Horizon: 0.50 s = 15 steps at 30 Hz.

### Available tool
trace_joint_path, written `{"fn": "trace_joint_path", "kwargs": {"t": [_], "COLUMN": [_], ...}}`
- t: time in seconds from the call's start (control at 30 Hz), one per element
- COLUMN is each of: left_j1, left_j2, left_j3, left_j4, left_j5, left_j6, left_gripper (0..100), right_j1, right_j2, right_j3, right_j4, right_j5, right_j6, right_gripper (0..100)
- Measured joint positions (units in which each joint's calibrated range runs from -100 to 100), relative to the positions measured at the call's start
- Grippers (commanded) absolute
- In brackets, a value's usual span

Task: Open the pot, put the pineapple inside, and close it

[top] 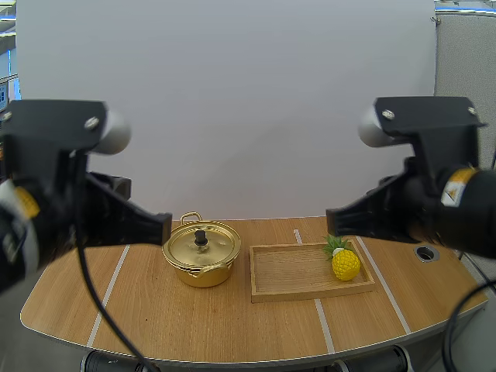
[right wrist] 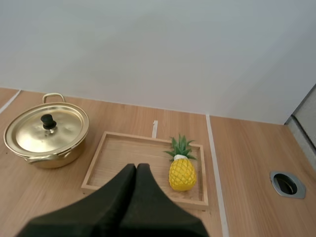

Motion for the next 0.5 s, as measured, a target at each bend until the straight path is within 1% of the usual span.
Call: {"fn": "trace_joint_path", "kwargs": {"t": [0.1,0.3,0.37,0.5], "left_j1": [0.0,0.0,0.0,0.0], "left_j2": [6.1,17.3,20.7,23.9], "left_j3": [0.0,0.0,0.0,0.0], "left_j4": [0.0,-0.3,-0.8,-1.2], "left_j5": [-0.6,-6.8,-8.8,-10.3], "left_j6": [0.6,3.4,4.3,5.0], "left_gripper": [0,0,0,0], "right_j1": [0.0,0.0,0.0,0.0], "right_j2": [5.1,13.5,16.5,19.7], "right_j3": [0.0,0.0,0.0,0.0], "right_j4": [0.0,0.0,-1.2,-2.1], "right_j5": [0.0,0.0,0.0,0.0], "right_j6": [0.0,1.2,1.6,1.7], "right_gripper": [0,0,0,0]}}
